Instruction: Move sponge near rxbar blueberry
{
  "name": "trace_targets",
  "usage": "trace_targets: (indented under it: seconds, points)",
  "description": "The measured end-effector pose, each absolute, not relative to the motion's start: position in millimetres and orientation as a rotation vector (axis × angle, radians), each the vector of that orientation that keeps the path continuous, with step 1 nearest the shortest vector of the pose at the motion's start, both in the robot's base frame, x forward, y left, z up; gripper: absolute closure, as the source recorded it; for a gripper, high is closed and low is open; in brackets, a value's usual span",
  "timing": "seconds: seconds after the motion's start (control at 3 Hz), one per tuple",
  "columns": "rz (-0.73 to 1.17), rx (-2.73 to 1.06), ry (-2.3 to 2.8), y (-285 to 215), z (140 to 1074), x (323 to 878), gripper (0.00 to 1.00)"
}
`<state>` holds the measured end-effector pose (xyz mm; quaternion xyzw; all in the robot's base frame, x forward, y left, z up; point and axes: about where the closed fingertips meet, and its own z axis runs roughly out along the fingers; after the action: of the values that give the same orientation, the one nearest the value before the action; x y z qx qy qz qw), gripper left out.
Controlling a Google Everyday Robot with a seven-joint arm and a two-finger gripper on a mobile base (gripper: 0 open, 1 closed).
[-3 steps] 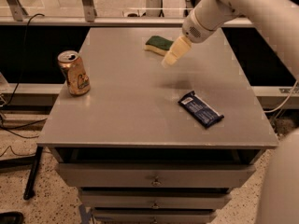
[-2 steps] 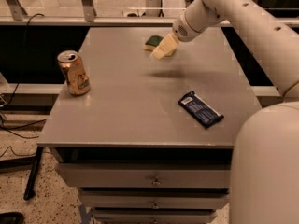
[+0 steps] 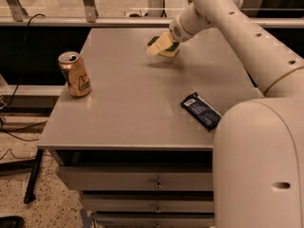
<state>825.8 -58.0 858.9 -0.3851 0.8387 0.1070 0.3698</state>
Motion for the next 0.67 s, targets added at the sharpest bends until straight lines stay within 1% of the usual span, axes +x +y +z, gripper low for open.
trace_targets:
  seconds: [0.33,0.67]
  points:
    - [0.247,-0.947,2.189,-61.4,850.4,836.6,0.15]
    - [0.226,-0.932,2.225,-67.7,847.1,839.9,0.38]
